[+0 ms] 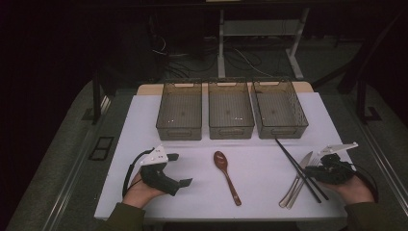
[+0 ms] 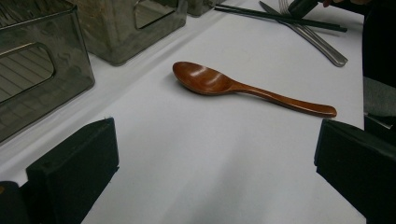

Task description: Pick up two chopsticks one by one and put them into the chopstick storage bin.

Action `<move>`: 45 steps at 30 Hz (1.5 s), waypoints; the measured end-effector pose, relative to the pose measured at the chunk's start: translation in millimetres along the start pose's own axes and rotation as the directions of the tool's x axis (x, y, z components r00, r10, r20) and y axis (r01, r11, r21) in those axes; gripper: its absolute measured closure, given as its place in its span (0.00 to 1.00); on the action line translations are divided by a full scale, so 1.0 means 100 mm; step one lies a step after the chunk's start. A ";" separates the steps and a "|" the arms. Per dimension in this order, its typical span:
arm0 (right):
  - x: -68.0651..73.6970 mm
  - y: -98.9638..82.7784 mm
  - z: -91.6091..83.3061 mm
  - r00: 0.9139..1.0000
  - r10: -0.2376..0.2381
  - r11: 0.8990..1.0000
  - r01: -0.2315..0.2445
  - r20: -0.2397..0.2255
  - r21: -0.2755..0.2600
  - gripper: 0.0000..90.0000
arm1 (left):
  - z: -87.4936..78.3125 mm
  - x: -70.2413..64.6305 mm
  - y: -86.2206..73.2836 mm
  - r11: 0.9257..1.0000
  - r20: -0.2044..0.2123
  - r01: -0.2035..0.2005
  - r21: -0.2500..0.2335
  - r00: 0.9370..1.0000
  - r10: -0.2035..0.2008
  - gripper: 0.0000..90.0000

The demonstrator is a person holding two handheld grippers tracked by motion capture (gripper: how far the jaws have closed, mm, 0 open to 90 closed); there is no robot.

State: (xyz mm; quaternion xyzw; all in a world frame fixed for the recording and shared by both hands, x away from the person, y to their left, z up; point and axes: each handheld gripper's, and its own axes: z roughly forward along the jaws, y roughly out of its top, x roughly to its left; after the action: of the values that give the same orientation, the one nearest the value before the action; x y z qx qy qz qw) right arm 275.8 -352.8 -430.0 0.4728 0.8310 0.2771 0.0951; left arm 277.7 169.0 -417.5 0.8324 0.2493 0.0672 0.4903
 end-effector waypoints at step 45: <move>-0.10 -0.03 -0.15 1.000 -0.008 0.998 0.008 0.009 -0.061 0.95 | 0.00 0.00 0.00 1.000 0.002 -0.004 0.004 1.000 0.004 0.00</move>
State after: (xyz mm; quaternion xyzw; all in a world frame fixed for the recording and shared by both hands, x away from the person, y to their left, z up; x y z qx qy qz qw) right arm 272.9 -368.1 -419.8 0.4676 0.8237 0.2998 0.1140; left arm 277.3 168.8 -417.8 0.8340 0.2472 0.0669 0.4887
